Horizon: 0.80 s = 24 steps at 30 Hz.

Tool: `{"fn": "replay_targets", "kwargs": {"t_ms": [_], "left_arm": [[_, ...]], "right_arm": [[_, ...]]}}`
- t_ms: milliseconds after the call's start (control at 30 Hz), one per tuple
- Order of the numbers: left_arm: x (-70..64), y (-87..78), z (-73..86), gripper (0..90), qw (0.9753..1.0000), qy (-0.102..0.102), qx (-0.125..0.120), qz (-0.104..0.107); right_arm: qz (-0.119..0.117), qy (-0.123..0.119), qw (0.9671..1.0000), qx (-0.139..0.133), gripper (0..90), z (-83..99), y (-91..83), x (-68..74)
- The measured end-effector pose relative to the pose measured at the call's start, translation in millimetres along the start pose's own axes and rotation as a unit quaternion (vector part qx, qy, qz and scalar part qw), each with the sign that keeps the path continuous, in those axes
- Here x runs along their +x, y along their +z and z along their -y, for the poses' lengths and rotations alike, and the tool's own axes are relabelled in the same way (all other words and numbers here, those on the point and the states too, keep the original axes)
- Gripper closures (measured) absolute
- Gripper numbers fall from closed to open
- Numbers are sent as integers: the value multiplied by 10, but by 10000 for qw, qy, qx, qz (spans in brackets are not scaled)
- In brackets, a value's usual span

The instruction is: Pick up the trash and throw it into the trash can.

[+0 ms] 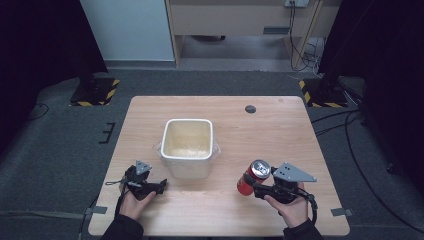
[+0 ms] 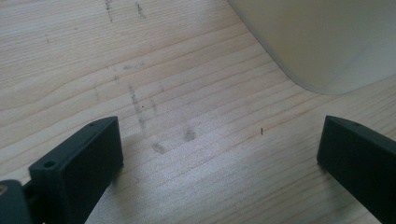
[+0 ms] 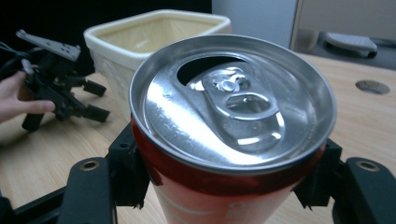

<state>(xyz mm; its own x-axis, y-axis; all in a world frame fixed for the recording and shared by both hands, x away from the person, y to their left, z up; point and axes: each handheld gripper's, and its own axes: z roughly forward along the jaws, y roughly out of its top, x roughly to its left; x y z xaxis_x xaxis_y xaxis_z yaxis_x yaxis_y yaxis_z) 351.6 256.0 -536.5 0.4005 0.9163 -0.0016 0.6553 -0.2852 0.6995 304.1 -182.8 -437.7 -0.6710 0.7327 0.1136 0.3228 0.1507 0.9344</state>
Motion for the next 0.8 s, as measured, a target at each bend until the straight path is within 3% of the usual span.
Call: {"fn": "replay_targets", "kwargs": {"t_ms": [133, 533, 800], "left_arm": [[0, 0, 0, 0, 10000, 1, 0, 1], [0, 0, 0, 0, 10000, 0, -1, 1], [0, 0, 0, 0, 10000, -1, 0, 3]], "right_arm": [[-81, -28, 9997, -226, 336, -74, -20, 25], [-213, 20, 9981, -572, 336, -213, -68, 61], [-247, 11, 9974, -671, 336, -283, -19, 85]]}}
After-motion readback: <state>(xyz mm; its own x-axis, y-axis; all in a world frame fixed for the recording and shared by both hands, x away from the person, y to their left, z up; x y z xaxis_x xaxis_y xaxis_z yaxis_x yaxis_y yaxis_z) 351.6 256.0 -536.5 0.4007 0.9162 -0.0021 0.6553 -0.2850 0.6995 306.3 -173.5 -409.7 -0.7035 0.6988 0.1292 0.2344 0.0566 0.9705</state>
